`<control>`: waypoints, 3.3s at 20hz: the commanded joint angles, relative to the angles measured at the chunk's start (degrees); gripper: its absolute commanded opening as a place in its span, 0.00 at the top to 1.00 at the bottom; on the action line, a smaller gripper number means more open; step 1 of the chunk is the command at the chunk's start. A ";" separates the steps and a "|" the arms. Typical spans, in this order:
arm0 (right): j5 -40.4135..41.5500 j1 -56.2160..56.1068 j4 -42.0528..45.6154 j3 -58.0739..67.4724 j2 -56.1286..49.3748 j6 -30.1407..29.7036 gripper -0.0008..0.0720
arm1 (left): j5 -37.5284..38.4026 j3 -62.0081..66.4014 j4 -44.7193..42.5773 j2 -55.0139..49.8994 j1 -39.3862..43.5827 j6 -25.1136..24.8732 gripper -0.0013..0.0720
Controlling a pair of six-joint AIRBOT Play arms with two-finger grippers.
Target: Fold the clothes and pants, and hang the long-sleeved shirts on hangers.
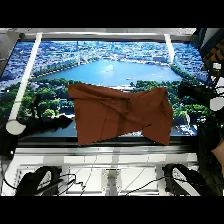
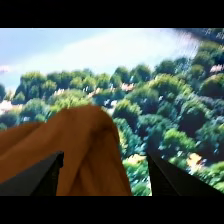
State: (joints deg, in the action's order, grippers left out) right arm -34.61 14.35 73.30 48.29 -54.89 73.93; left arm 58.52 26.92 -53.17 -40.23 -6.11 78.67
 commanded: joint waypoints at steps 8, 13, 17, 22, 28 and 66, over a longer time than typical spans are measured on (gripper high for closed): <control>-12.50 0.00 0.42 0.24 -0.04 2.08 0.17 | 1.07 -14.91 2.45 2.56 -0.04 -1.14 0.32; -12.76 0.00 0.44 0.28 -0.04 2.95 0.17 | 0.15 -14.97 2.56 -1.09 0.90 -3.54 0.33; -12.79 0.00 0.44 0.28 -0.04 3.19 0.18 | -4.55 -14.97 5.44 -7.41 6.82 -4.09 0.33; -12.74 0.00 0.46 0.28 -0.04 3.17 0.17 | -8.39 -14.93 13.51 -13.86 11.87 -10.67 0.33; -14.56 0.00 1.40 0.28 -0.04 3.19 0.18 | -15.52 -14.86 14.25 -14.38 11.72 -10.58 0.58; -30.64 17.40 -21.11 3.63 -32.04 -12.61 0.96 | -18.23 -12.26 16.37 -14.29 11.72 -10.58 0.96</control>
State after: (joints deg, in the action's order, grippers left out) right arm -61.32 31.77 53.67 51.59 -87.35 61.82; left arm 40.14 12.93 -37.06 -54.59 5.58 68.12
